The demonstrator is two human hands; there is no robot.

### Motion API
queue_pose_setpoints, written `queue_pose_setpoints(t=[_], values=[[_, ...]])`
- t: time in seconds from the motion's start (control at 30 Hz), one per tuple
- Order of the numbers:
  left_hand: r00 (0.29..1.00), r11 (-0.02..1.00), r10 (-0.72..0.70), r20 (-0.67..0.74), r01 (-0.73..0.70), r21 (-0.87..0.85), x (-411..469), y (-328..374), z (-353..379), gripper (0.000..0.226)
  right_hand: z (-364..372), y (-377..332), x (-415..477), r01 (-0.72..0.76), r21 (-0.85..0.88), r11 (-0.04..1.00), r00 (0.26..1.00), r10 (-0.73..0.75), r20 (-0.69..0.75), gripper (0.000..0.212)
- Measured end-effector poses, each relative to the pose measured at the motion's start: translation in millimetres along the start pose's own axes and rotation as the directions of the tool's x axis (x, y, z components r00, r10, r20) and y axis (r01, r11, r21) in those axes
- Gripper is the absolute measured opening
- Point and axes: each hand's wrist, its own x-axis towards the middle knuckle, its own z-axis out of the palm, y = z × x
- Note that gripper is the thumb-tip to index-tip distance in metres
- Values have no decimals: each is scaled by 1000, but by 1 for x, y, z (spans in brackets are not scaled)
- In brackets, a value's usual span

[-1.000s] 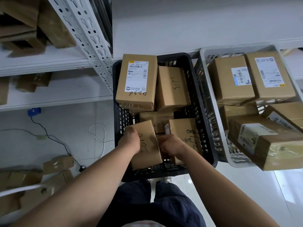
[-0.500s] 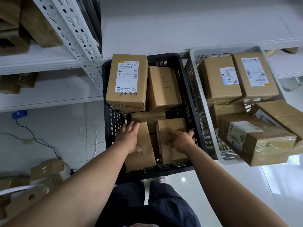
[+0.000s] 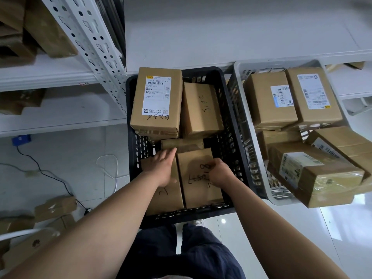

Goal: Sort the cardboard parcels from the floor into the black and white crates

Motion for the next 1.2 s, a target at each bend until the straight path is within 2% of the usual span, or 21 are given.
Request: queue_pose_setpoints(t=[0.13, 0.23, 0.3, 0.37, 0.43, 0.5, 0.57, 0.63, 0.7, 0.73, 0.83, 0.97, 1.03, 1.2], values=[[999, 999, 33, 42, -33, -10, 8, 5, -2, 91, 0, -2, 4, -66, -6, 998, 998, 67, 12, 62], [999, 999, 32, 24, -31, -41, 10, 6, -4, 84, -3, -5, 10, -89, -12, 996, 995, 90, 35, 55], [1000, 993, -3, -7, 2, -121, 8, 6, -7, 84, -8, -11, 11, -82, 46, 996, 996, 81, 23, 50], [995, 951, -87, -57, 66, -302, 3, 6, -15, 90, -14, -19, 12, -54, 97, 994, 998, 55, -6, 53], [980, 816, -185, -72, 112, -567, -2, 4, -25, 101, -20, -29, 12, -8, 151, 989, 999, 13, -32, 57], [955, 599, -287, -69, 123, -792, -9, 5, -36, 114, -24, -42, 11, 67, 215, 974, 996, -53, -71, 58], [924, 343, -373, -78, 59, -938, -6, 4, -45, 113, -28, -56, 10, 136, 285, 949, 988, -108, -111, 55], [920, 63, -391, -37, -13, -998, 2, 2, -54, 112, -29, -67, 9, 179, 335, 925, 982, -145, -124, 45], [921, -118, -390, 22, -26, -993, 8, 0, -64, 110, -31, -73, 12, 163, 356, 920, 985, -134, -107, 41], [916, -174, -399, 46, -26, -984, 13, -2, -67, 109, -32, -73, 14, 136, 356, 925, 990, -112, -87, 39], [905, -289, -417, 87, -41, -956, 23, -4, -70, 100, -36, -63, 22, 74, 293, 953, 997, -75, -7, 25], [910, -369, -403, 101, -61, -928, 28, -6, -67, 99, -45, -57, 10, 53, 371, 927, 998, -59, 5, 27], [922, -405, -374, 100, -66, -912, 28, -8, -67, 102, -50, -56, 3, 40, 372, 927, 999, -46, 8, 37], [950, -461, -308, 57, -96, -882, 16, -9, -74, 103, -59, -61, -8, 108, 414, 904, 994, -105, -31, 30]])
